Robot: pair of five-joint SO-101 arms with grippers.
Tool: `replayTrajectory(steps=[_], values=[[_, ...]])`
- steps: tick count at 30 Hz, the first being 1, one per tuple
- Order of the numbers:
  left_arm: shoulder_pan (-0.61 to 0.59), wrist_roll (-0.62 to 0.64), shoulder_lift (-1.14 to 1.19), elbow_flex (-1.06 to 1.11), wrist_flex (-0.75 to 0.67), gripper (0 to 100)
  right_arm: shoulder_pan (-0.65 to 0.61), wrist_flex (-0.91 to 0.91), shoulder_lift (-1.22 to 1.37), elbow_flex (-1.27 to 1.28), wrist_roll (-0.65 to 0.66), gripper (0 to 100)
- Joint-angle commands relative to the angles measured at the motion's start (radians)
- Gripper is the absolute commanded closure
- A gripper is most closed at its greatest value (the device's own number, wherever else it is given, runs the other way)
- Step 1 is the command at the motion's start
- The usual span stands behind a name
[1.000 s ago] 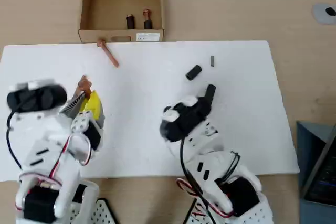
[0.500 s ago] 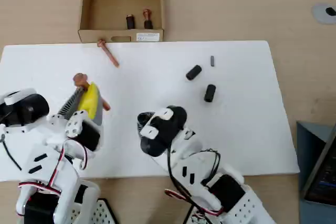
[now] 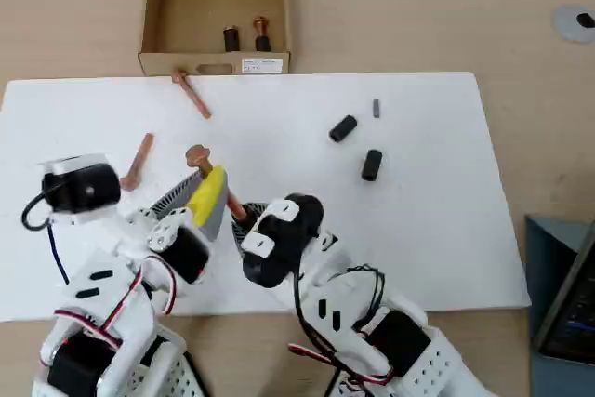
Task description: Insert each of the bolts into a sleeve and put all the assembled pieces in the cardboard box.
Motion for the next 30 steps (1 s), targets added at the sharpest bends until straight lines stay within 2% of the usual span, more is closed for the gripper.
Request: replayTrajectory(steps=[1,19,25,30], values=[[0.011,0.006,-0.005,-0.003,-0.025,100,-0.01,-0.026,-0.094,-0.051,-0.009,98.9],[0.009,0.003,-0.005,0.058,-0.044,100,-0.01,-0.017,-0.094,-0.131,-0.003,98.9],[0.009,-0.101,-0.005,0.115,-0.17,100,-0.01,-0.017,-0.094,-0.131,-0.003,98.9],[0.02,-0.133,-0.005,0.118,-0.178,100,-0.01,-0.017,-0.094,-0.131,-0.003,98.9]])
